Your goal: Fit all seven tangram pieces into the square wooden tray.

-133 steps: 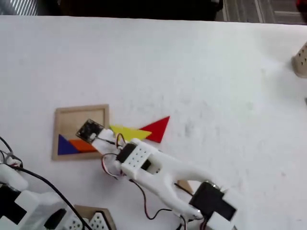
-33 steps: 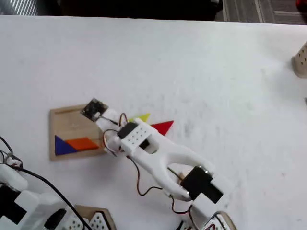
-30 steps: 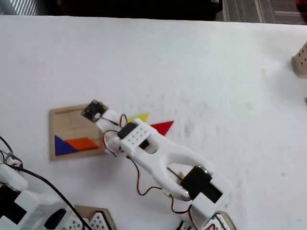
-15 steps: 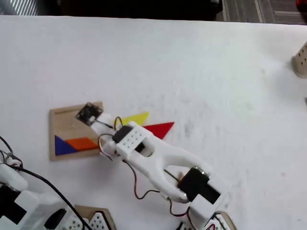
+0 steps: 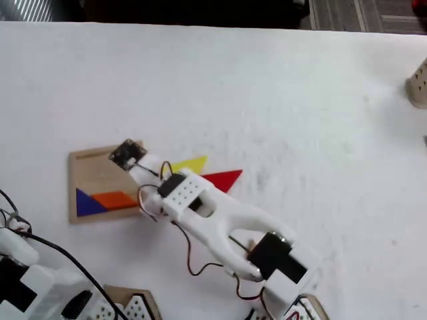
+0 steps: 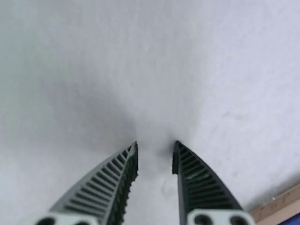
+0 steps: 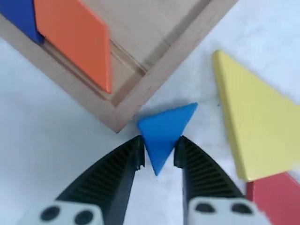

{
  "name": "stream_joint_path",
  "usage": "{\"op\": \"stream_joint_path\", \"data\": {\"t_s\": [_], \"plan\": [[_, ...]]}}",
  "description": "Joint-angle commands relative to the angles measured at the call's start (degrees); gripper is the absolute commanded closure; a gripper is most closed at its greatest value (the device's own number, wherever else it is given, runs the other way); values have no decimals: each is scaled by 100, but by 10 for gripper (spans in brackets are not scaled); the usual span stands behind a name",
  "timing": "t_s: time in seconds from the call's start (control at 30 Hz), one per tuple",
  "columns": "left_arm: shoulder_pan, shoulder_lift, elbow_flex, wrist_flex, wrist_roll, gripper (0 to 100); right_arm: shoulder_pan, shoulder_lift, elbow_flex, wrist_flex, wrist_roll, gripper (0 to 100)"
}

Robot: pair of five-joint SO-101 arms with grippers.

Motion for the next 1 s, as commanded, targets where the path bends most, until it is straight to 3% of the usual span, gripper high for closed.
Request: {"op": "stream_joint_path", "data": {"t_s": [0.0, 0.23, 0.4, 0.63, 0.97], "plan": [[31, 48, -158, -185, -79, 869, 180, -101, -246, -110, -53, 918], [31, 48, -158, -185, -88, 869, 171, -207, -246, -75, -53, 908], [31, 48, -158, -185, -88, 869, 40, -286, -255, -119, -501, 785], [92, 48, -158, -185, -88, 869, -31, 242, -958, -259, -1134, 805], [110, 48, -158, -185, -88, 869, -145, 848, -1565, 321, -1152, 807]]}}
